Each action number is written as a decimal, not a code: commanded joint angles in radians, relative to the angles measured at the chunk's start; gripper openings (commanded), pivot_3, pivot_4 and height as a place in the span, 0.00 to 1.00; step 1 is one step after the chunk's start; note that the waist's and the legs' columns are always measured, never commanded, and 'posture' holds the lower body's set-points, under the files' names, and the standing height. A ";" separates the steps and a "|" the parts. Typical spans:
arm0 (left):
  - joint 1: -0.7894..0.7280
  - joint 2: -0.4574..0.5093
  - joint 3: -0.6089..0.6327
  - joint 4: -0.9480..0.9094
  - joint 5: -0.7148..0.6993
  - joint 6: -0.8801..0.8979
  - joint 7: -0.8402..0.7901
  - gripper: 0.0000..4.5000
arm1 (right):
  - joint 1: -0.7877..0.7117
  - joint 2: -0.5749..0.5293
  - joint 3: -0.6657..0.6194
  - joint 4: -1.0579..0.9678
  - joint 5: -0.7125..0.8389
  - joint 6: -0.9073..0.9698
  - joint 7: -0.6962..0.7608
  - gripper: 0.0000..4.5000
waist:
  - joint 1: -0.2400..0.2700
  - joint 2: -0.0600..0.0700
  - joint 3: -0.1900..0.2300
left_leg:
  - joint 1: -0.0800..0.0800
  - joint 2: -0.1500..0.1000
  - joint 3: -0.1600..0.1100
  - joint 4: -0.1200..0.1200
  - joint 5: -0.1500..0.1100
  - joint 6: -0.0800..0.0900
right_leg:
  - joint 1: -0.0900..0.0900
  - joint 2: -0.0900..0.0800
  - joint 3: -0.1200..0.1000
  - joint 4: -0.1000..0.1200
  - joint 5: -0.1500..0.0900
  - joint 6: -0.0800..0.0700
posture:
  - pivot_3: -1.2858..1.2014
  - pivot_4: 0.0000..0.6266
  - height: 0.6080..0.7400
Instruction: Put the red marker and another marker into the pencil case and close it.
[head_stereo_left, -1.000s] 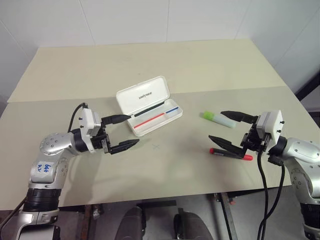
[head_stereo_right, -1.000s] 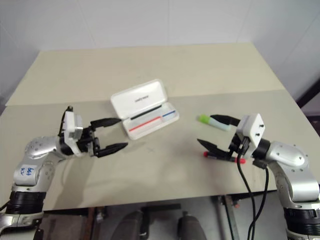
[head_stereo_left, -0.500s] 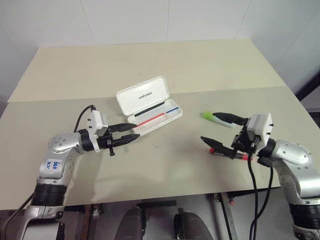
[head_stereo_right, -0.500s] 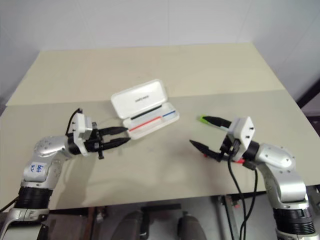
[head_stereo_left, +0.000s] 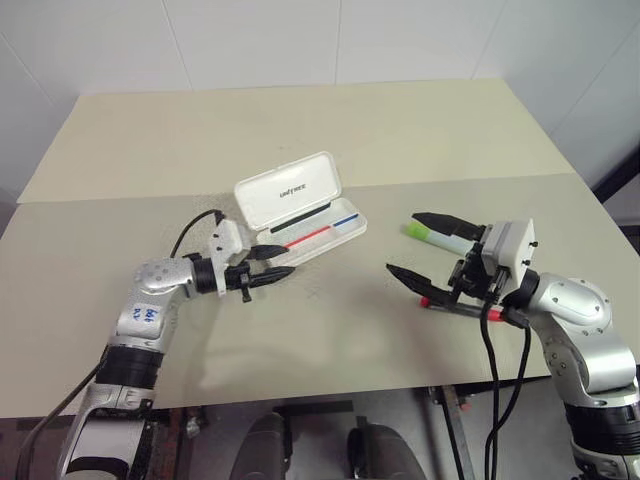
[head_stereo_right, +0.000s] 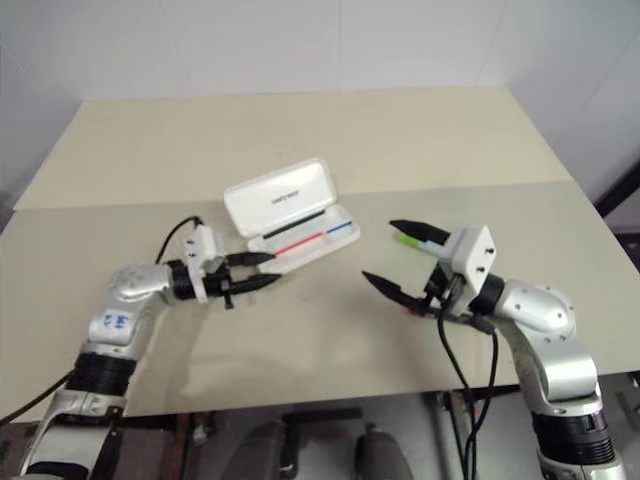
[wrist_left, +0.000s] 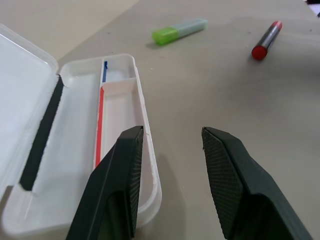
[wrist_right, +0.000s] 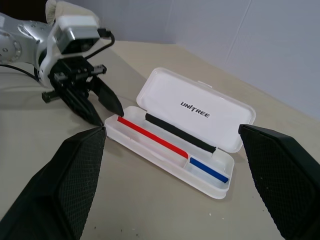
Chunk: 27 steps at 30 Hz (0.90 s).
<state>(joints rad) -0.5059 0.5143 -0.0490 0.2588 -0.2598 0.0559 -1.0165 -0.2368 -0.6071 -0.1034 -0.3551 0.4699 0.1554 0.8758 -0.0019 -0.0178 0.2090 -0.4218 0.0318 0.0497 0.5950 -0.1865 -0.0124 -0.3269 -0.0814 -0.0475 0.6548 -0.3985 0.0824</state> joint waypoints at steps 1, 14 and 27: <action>-0.040 -0.021 -0.026 0.040 0.046 -0.047 0.013 0.41 | -0.014 0.004 -0.003 -0.055 0.014 0.009 -0.021 1.00 | -0.001 0.000 0.000 | 0.000 0.000 0.000 0.000 0.000 0.000 | 0.000 0.000 0.000 0.000 0.000 0.000 | 0.52 0.24 1.00; -0.099 -0.053 -0.094 0.093 0.173 0.023 0.107 0.41 | -0.036 0.019 0.009 -0.088 0.015 0.026 -0.058 1.00 | 0.000 0.000 0.000 | 0.000 0.000 0.000 0.002 0.000 0.000 | 0.000 0.000 0.000 0.002 0.000 0.000 | 0.52 0.24 1.00; -0.150 -0.029 -0.170 0.014 0.248 0.158 0.088 0.01 | -0.071 0.025 0.013 -0.085 0.008 0.023 -0.071 1.00 | 0.001 0.000 0.000 | 0.000 0.000 0.000 0.002 0.001 -0.001 | 0.000 0.000 0.000 0.003 0.000 0.000 | 0.52 0.24 1.00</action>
<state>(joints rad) -0.6538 0.4825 -0.1978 0.3051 -0.0302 0.2092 -0.9153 -0.2975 -0.5858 -0.0854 -0.3983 0.4716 0.1858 0.8146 -0.0013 -0.0181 0.2091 -0.4216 0.0316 0.0496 0.5967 -0.1854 -0.0134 -0.3272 -0.0814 -0.0475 0.6576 -0.3985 0.0824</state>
